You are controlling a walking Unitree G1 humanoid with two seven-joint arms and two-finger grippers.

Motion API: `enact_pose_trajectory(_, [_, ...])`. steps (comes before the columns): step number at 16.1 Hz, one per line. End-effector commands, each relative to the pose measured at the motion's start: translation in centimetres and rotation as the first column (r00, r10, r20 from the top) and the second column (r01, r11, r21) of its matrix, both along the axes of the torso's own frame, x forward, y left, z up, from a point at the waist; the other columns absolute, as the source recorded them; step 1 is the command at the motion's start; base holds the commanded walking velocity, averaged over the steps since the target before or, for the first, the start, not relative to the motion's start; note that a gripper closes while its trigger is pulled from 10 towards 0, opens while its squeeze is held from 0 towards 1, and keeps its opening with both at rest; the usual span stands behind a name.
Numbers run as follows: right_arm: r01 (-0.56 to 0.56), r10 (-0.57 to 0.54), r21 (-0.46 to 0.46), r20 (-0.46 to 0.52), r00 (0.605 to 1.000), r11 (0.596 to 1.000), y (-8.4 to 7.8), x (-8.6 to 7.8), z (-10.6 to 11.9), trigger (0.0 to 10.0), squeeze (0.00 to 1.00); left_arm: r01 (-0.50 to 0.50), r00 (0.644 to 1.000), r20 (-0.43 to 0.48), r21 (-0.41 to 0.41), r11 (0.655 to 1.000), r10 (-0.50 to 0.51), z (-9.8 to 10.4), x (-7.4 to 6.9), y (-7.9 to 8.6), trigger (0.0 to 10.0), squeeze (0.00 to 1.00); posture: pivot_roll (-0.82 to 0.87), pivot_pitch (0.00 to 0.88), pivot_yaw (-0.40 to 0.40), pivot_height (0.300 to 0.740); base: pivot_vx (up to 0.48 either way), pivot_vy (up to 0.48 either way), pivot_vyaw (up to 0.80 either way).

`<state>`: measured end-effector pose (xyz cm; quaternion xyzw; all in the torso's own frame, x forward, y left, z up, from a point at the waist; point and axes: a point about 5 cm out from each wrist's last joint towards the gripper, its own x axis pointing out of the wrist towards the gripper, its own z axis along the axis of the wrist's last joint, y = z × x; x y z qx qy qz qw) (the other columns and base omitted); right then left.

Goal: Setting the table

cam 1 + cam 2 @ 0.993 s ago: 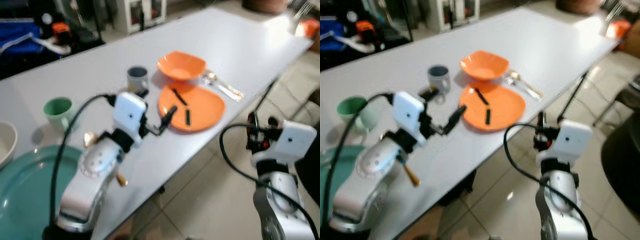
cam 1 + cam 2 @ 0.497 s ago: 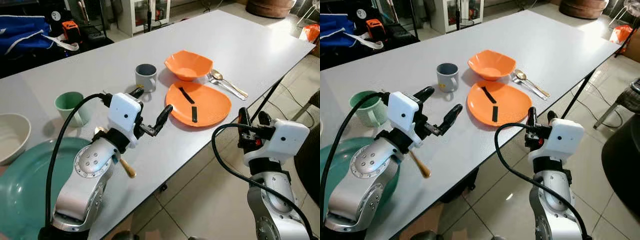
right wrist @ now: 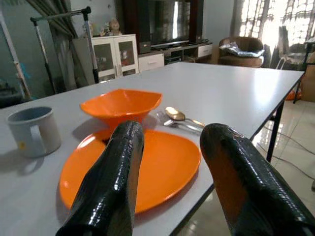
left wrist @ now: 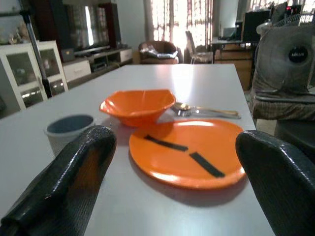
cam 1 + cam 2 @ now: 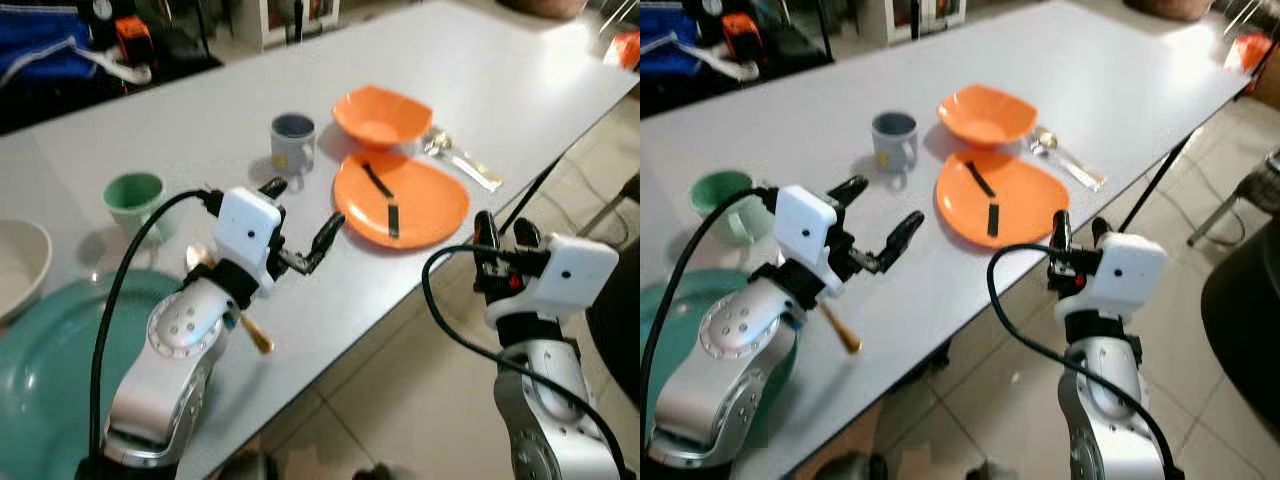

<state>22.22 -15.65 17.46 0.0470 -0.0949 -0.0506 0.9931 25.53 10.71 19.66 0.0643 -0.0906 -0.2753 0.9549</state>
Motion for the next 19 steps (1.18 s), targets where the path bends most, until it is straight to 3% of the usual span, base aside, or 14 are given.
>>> enact_pose_trajectory(1, [0.006, -0.006, 0.001, 0.001, 1.0, 1.0, -0.24, -0.08, -0.03, 10.0, 0.0, 0.008, 1.0, 0.003, -0.006, 1.0, -0.008, 0.17, -0.32, -0.08, 10.0, 0.0, 0.03, 0.068, -0.046, 0.74, -0.394, 0.0, 0.0])
enact_pose_trajectory(7, [0.022, -0.022, 0.012, -0.003, 1.0, 1.0, -0.38, -0.02, -0.05, 10.0, 0.0, -0.032, 0.999, 0.013, 0.012, 0.999, 0.032, 0.37, 0.07, 0.0, 10.0, 0.0, 0.03, 0.071, -0.04, 0.74, -0.121, 0.0, 0.0])
enact_pose_trajectory(19, [0.07, -0.069, 0.037, -0.027, 0.997, 0.997, -0.96, 0.1, -0.35, 10.0, 0.0, -0.052, 0.998, 0.034, 0.021, 0.998, 0.051, 0.56, 0.46, 0.01, 10.0, 0.0, 0.03, 0.068, -0.037, 0.74, 0.0, 0.0, -0.8])
